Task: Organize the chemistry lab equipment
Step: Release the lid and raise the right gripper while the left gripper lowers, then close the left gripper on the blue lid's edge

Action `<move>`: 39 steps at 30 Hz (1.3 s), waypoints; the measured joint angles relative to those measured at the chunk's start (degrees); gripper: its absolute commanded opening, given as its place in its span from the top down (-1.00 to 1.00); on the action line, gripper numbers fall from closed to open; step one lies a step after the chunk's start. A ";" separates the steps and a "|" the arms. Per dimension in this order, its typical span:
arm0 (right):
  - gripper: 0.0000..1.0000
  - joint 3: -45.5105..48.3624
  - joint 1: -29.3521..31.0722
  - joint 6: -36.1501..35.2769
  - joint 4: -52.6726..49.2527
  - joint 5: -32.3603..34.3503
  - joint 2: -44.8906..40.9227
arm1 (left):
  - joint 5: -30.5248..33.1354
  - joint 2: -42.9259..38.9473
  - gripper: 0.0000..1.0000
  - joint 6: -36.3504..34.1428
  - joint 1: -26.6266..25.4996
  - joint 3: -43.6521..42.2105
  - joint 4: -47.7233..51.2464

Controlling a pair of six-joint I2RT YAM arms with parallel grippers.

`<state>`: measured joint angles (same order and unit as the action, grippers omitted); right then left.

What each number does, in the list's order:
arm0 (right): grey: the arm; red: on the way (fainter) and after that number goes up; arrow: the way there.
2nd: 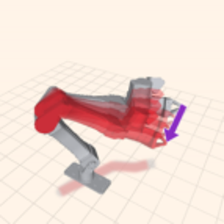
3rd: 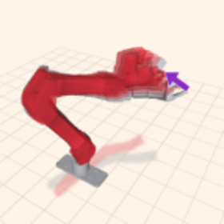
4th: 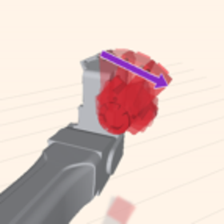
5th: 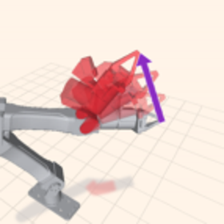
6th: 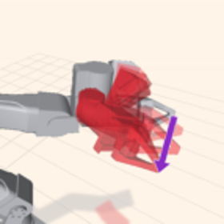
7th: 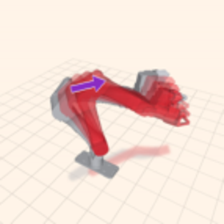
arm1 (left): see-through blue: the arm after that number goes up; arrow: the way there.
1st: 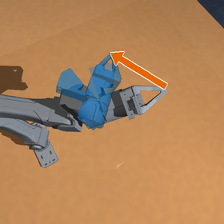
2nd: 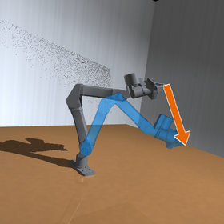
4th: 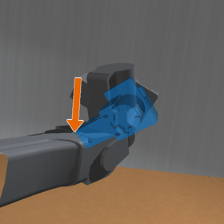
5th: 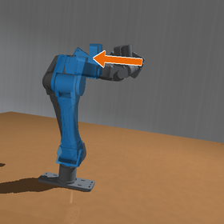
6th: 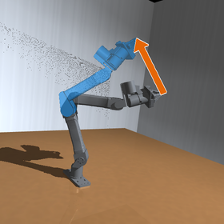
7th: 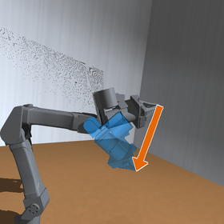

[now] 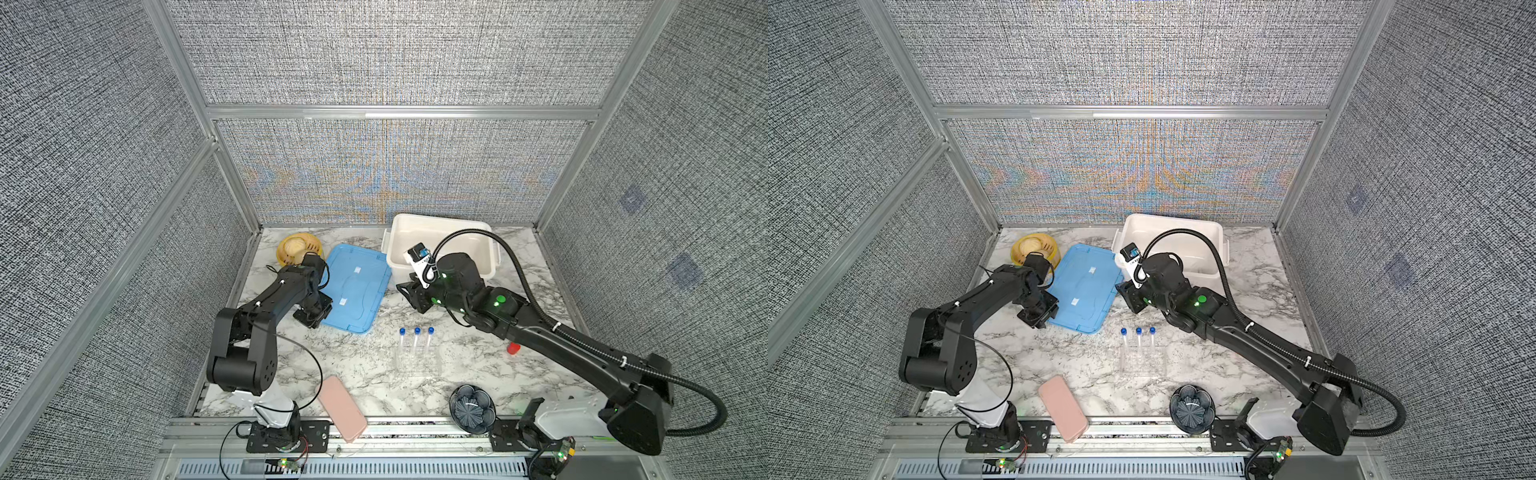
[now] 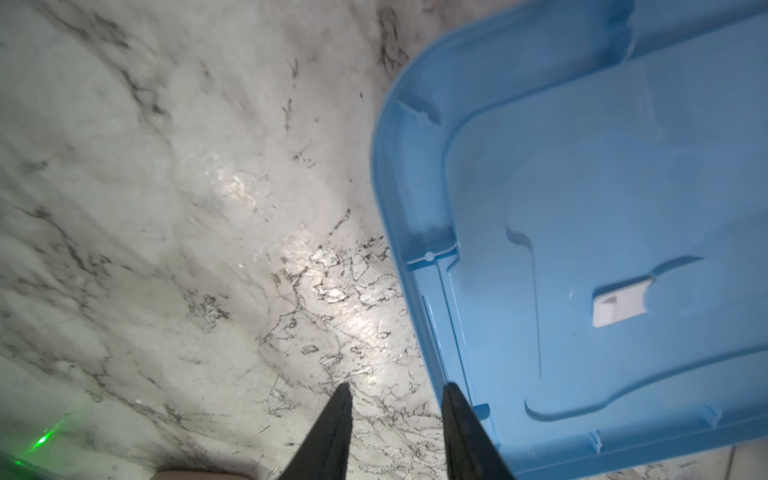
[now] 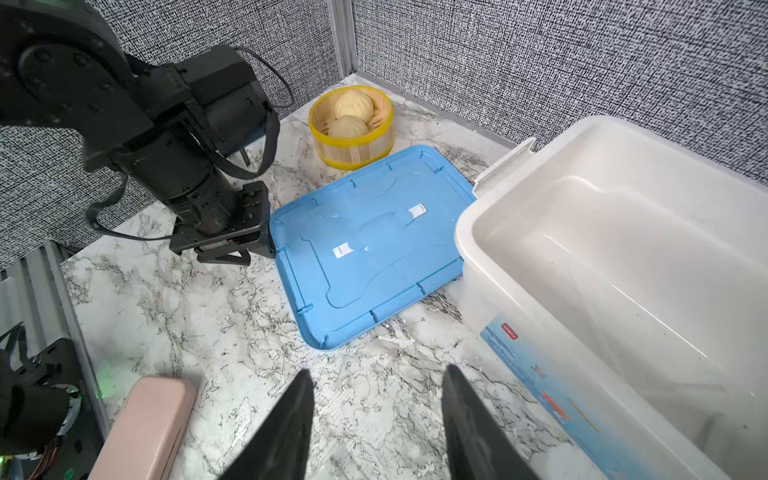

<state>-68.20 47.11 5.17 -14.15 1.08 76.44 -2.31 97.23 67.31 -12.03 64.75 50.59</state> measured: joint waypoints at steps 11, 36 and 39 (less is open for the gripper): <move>0.03 2.19 -0.57 0.28 3.32 -3.10 -2.75 | -0.66 5.20 0.69 4.96 -1.90 -1.03 -5.14; -0.16 -2.86 2.21 -4.50 3.61 -11.19 6.19 | 2.71 -5.18 1.00 6.95 -0.90 -0.02 1.49; -0.21 -4.20 6.14 -10.64 3.69 -12.11 10.84 | 2.73 -7.15 1.00 7.74 -0.87 0.79 4.11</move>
<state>-72.40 53.25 -5.48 -10.46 -11.03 87.29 0.43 90.08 75.05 -12.91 65.54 54.70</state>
